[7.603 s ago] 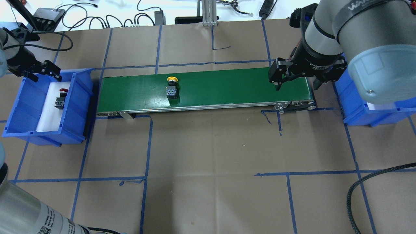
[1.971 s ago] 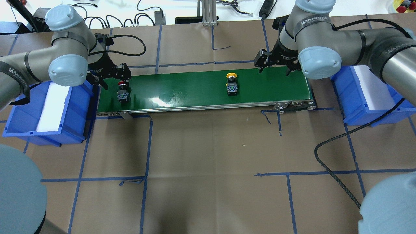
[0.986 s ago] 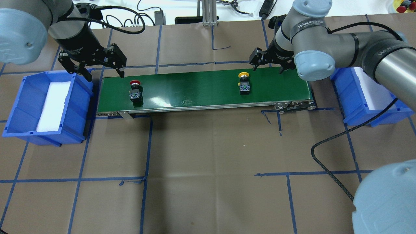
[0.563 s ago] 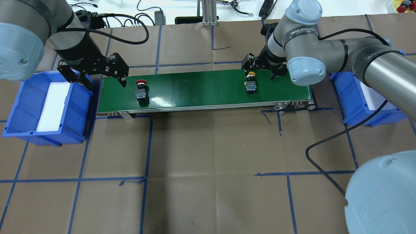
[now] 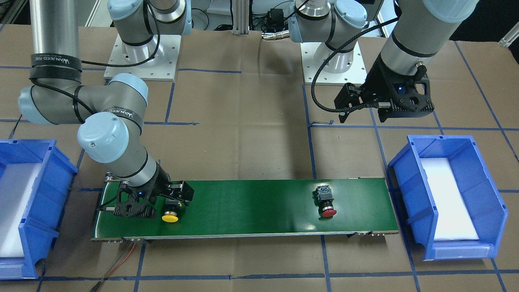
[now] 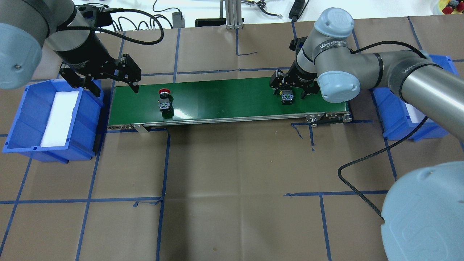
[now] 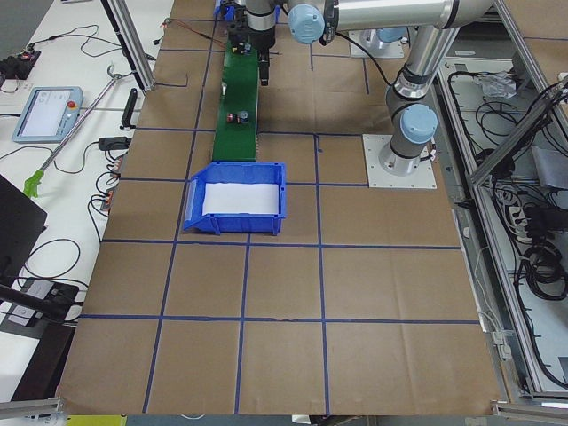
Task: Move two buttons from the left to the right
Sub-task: 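Carry the yellow button with the right gripper into the far blue bin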
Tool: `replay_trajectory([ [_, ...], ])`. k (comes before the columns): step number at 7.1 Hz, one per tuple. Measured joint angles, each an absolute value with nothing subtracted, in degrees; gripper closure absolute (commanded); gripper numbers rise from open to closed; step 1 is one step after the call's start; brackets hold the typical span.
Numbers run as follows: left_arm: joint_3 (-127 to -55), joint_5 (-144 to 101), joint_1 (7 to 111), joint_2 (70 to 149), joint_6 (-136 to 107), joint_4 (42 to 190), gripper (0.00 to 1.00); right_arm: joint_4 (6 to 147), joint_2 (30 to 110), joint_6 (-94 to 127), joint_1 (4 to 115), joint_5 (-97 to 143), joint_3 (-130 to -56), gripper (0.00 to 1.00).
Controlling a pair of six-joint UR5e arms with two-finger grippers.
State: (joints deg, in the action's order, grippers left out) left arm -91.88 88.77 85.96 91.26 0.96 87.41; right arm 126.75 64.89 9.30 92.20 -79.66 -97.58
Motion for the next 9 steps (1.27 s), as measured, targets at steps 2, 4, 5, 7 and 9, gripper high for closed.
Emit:
replay_trajectory([
  [2,-92.4,88.77,85.96,90.99,0.97,87.35,0.0,126.49,64.68,8.59,92.19,-82.22,-97.18,0.95],
  [4,-92.67,88.77,85.96,90.9,1.03,87.26,0.0,126.05,65.04,5.02,91.89,-86.28,-96.34,0.96],
  [5,-92.7,88.77,85.96,90.88,1.04,87.24,0.0,125.82,65.43,3.07,91.68,-89.84,-95.64,0.96],
  [7,-92.78,88.77,85.96,90.85,1.05,87.25,0.0,123.47,68.97,0.67,89.99,-93.04,-93.0,0.96],
  [9,-92.81,88.77,85.96,90.8,1.06,87.2,0.0,114.7,74.34,-9.18,82.8,-93.07,-89.01,0.96],
])
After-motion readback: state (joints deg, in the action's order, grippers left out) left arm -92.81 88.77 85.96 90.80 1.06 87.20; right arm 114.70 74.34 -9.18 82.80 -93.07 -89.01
